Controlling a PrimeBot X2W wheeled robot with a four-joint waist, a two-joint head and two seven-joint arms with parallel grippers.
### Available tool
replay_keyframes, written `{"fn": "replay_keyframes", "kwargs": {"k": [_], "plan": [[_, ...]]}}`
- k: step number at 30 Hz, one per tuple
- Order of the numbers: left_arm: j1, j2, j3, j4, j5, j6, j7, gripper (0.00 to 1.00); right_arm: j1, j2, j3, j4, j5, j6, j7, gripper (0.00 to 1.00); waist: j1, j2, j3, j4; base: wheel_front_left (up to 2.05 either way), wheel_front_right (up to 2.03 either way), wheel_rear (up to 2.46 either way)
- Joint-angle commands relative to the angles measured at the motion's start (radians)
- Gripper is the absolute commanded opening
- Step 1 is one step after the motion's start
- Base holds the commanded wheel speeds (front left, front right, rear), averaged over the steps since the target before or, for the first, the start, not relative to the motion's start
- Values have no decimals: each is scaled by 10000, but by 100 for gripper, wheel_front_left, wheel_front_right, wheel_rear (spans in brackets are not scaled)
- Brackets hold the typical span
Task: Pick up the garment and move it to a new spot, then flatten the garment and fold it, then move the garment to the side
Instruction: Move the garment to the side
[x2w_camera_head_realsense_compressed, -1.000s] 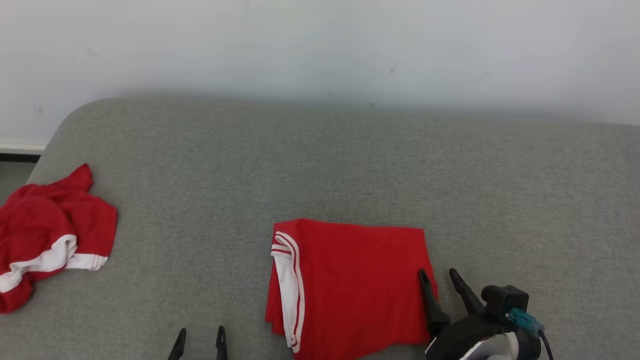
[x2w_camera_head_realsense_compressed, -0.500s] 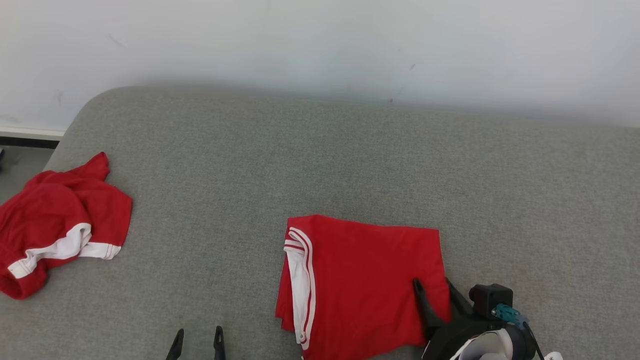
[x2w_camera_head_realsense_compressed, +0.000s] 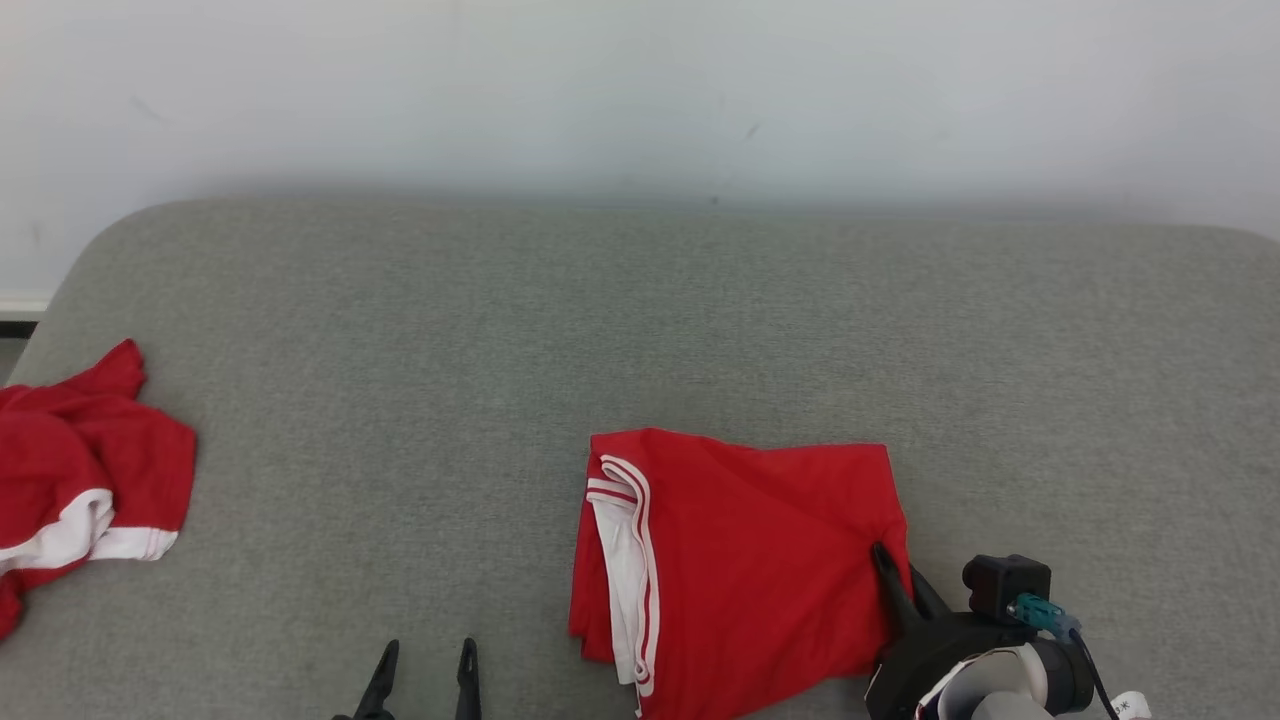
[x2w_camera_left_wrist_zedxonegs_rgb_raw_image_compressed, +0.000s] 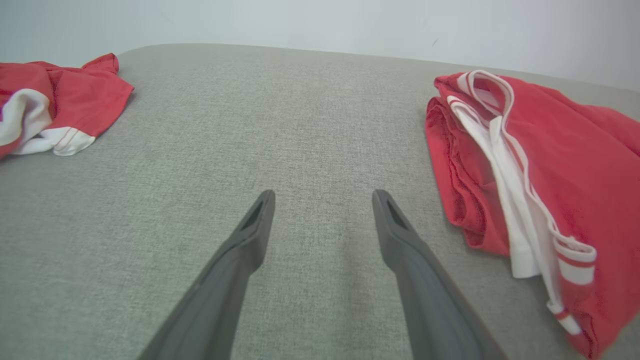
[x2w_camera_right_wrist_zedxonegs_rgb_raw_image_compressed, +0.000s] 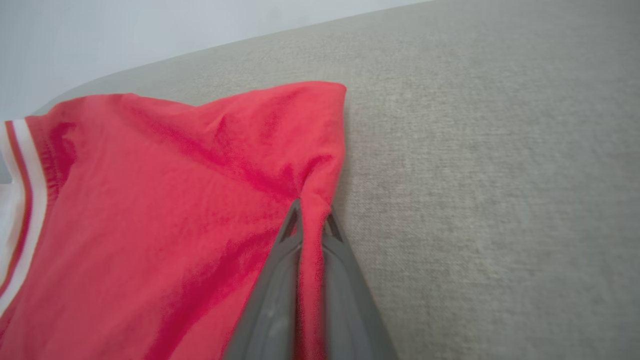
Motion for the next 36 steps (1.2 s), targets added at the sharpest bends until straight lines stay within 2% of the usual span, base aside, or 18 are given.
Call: {"fn": "replay_keyframes", "kwargs": {"k": [1,11,18,29,36], "plan": [[-122,-2,-85,-21,-61,-23,-33,100,47,-69,-54,0,-69,-29,2,0,-1,-1,-92,-705,0,0,0],[-578,1,-740,-137,-238,24,-34,100,-95,-161,-68,-71,-229,-29,3,0,-1,-1,-38,-3682,0,0,0],[-1019,6,-946,-91,-283,73,-33,100,-196,-93,41,-251,-74,-29,3,0,-1,-1,258,-5348,0,0,0],[-1660,17,-1364,266,4,-210,-34,100,37,40,-358,-828,10,-29,2,0,-1,-1,848,-5701,0,0,0],[-1665,14,-1181,207,69,-154,-34,100,-274,133,-120,-970,-113,-28,2,0,-1,-1,1051,-5666,0,0,0]]}}
